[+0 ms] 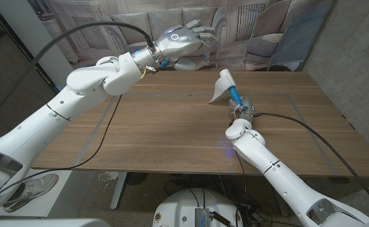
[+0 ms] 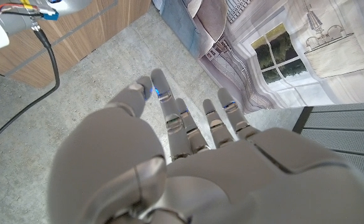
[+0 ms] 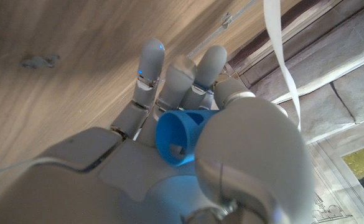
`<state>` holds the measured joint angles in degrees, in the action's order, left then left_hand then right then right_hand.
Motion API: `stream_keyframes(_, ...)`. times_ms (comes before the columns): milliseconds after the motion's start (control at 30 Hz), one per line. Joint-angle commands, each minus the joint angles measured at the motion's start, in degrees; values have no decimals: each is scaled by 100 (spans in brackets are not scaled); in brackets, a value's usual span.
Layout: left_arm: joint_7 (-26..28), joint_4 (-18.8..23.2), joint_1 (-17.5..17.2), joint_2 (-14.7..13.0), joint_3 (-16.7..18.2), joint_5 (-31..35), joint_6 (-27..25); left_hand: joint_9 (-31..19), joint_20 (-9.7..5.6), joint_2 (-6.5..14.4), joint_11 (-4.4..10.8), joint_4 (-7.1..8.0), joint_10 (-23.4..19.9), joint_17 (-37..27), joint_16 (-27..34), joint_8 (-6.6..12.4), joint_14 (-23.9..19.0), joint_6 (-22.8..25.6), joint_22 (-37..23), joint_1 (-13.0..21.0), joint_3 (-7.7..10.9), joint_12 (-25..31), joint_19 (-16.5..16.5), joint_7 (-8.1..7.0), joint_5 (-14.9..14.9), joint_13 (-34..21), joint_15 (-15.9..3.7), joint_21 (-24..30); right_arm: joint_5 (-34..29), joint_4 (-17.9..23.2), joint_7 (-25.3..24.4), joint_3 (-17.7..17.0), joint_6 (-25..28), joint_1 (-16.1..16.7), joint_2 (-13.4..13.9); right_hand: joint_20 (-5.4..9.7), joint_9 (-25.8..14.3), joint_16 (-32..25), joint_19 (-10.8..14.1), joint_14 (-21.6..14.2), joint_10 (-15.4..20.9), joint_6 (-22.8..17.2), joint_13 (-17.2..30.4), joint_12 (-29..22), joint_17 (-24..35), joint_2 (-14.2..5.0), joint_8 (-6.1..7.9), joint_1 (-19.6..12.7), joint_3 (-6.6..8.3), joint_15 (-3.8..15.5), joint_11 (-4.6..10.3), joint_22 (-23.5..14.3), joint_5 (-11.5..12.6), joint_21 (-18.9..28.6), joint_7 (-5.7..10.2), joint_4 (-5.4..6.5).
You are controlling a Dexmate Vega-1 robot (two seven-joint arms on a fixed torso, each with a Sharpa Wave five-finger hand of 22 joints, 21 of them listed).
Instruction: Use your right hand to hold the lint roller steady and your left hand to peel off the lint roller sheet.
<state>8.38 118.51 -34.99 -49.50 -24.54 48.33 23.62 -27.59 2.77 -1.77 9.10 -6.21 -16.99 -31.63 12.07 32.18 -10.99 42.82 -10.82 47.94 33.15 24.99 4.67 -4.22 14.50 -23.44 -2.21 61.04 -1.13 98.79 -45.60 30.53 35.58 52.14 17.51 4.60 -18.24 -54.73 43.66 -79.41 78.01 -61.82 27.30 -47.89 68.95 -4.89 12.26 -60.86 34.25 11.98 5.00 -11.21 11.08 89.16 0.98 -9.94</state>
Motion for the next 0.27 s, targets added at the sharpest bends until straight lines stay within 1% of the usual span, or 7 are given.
stream_keyframes(33,289,-308,-90,-61,1,27,229,116,15,-50,-35,48,109,-17,-11,-140,86,-191,-6,-137,-63,-62,112,-29,-200,14,-374,-8,-199,331,-298,54,207,213,-8,740,-17,-19,9,49,196,-862,12,-40,7,-45,27,-1,52,65,-174,-20,20,8,-788,8)
stream_keyframes(67,402,-280,-163,-52,37,125,168,131,10,-49,-42,58,115,-16,-13,-146,98,-187,-6,-156,-69,-67,122,-24,-221,16,-378,-12,-200,332,-333,50,158,243,-23,740,-16,-21,8,49,192,-863,14,-40,8,-44,27,0,54,65,-170,-20,20,8,-787,8)
stream_keyframes(100,293,-190,-221,-71,80,120,50,140,9,-50,-48,67,116,-15,-12,-151,101,-185,-5,-173,-76,-69,140,-24,-234,16,-378,-18,-193,333,-349,46,95,269,-34,740,-6,-21,7,50,196,-870,-4,-34,5,-43,23,3,58,65,-170,-21,20,8,-790,8)
stream_keyframes(200,265,-189,-279,-125,136,-97,100,197,20,-40,-62,114,188,-13,-5,-210,118,-252,-5,-256,-103,-113,154,-33,-313,26,-363,-22,-237,346,-376,90,35,283,-26,741,-10,-42,6,41,185,-871,16,-48,20,-48,26,13,65,65,-179,-24,18,11,-775,12)
stream_keyframes(233,223,-100,-361,-149,186,-79,-3,218,16,-25,-73,127,221,-11,-7,-240,133,-299,-5,-274,-104,-130,167,-34,-335,27,-356,-26,-278,382,-382,127,166,262,-28,741,-12,-7,5,78,182,-867,13,-46,-16,-50,26,14,68,65,-193,-24,18,11,-769,12)
stream_keyframes(267,18,55,-440,-217,250,-90,-156,226,19,-17,-67,135,229,-10,-6,-251,138,-313,-5,-285,-106,-135,167,-27,-343,26,-354,-26,-233,411,-346,105,101,288,-26,741,-13,-9,3,73,190,-867,0,-43,-18,-51,26,15,70,66,-174,-25,17,12,-776,12)
